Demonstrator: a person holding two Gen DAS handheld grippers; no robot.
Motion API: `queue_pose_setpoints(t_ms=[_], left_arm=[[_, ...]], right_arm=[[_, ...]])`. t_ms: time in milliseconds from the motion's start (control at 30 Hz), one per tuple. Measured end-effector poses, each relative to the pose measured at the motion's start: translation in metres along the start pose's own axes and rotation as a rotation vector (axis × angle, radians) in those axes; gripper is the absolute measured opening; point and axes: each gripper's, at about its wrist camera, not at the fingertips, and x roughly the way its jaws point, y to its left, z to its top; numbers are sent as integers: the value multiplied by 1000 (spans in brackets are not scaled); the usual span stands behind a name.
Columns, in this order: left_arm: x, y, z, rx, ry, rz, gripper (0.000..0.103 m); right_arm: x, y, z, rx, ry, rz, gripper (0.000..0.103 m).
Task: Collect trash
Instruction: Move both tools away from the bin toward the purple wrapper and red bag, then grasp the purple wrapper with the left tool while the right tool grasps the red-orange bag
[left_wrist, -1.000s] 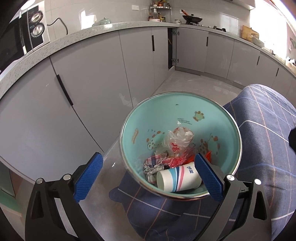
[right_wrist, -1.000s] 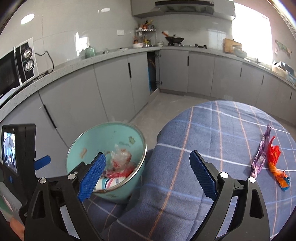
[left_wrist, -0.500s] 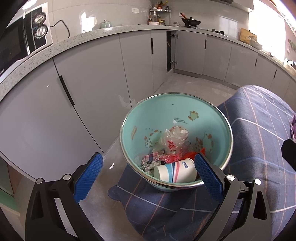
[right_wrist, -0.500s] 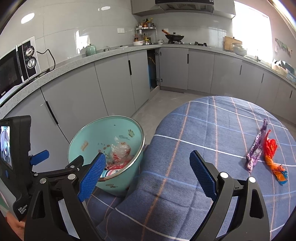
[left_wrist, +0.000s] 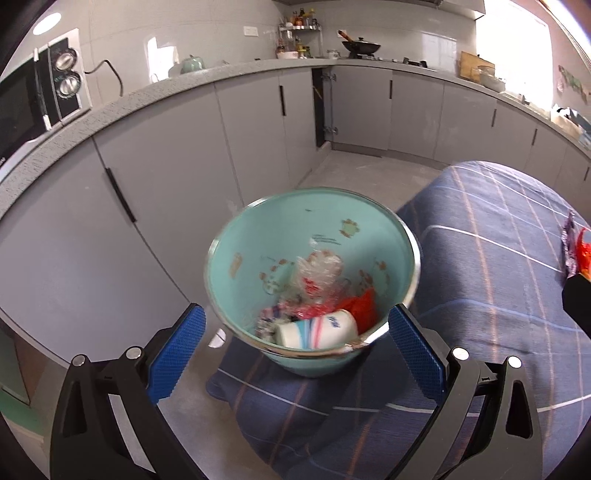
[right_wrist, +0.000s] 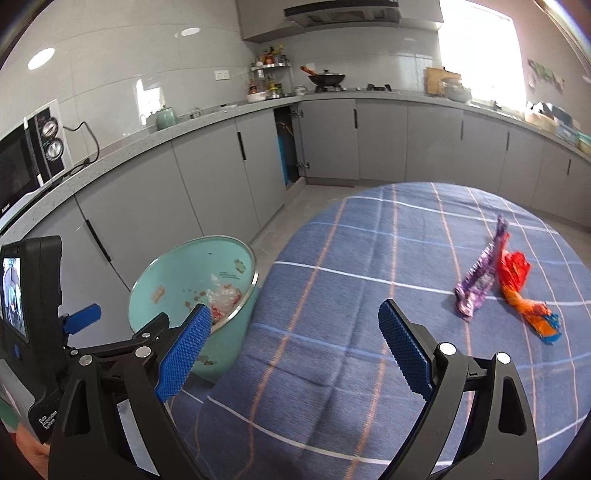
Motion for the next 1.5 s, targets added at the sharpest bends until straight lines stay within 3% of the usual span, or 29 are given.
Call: queue_pose_setpoints(t_ms=[467, 767, 1000, 1100, 1333, 1500], left_arm=[[2, -63, -17, 87, 36, -93, 97], [-3, -90, -22, 131, 46, -150, 97], [-12, -135, -8, 208, 19, -256, 96], [-10, -156, 1, 244, 30, -319, 90], [-5, -209, 21, 328, 43, -407, 83], [-1, -241, 39, 372, 32, -447, 81]], right_arm=[[-15, -63, -22, 69, 14, -109, 88], [-28, -90, -31, 66, -2, -164, 78], [-41, -130, -32, 82, -2, -244, 74], [-39, -157, -30, 98, 27, -280, 72], [-18, -210, -13, 94, 101, -334, 67], [8, -230, -3, 66, 144, -323, 66]])
